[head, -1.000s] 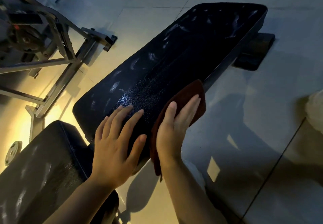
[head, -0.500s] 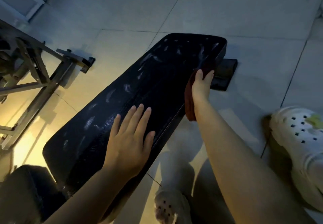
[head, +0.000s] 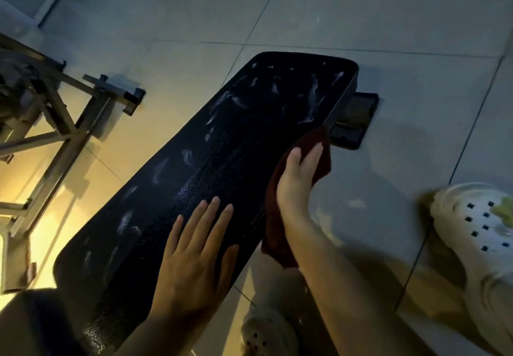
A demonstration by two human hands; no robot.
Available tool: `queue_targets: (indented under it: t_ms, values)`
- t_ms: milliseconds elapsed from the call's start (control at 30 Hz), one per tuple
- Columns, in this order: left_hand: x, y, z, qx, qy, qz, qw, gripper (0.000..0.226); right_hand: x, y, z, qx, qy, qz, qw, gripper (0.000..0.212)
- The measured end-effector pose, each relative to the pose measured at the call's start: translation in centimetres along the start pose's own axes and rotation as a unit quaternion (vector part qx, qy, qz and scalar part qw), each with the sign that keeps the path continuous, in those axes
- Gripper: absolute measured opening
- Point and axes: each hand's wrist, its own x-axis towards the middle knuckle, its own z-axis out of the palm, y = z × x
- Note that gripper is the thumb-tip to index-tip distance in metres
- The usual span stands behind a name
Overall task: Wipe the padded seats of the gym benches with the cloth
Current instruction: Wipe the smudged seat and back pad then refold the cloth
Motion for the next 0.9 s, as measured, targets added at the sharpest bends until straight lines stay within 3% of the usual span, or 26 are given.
queue_targets:
  t_ms: [133,233,400,500,600,900]
  values:
    - [0.0,0.2,-0.2,-0.005,-0.005,-0.014,1.0,0.056,10.5,-0.7,-1.4,-0.008,0.029,0.008,1.0,0.06]
    - [0.2,0.1,-0.2,0.008,-0.013,-0.021,1.0,0.057,13.6,0.1,-1.8,0.023,0.029,0.007,0.999,0.064]
    - [0.4,0.4,-0.7,0.043,-0.03,-0.022,0.998,0.058,7.0,0.5,-1.6,0.014,-0.027,0.004,1.0,0.08]
    - [0.2,1.2,-0.8,0.079,-0.04,-0.023,0.996,0.057,-0.5,1.6,-1.2,0.021,-0.084,-0.008,0.996,0.075]
    - [1.9,3.0,-0.5,0.095,-0.04,-0.013,0.995,0.058,-3.6,0.8,-0.5,0.051,-0.081,0.007,0.995,0.074]
    - [6.5,4.5,0.9,0.085,-0.023,-0.054,0.995,0.059,10.9,-0.9,-2.0,0.013,0.002,0.016,1.0,0.061]
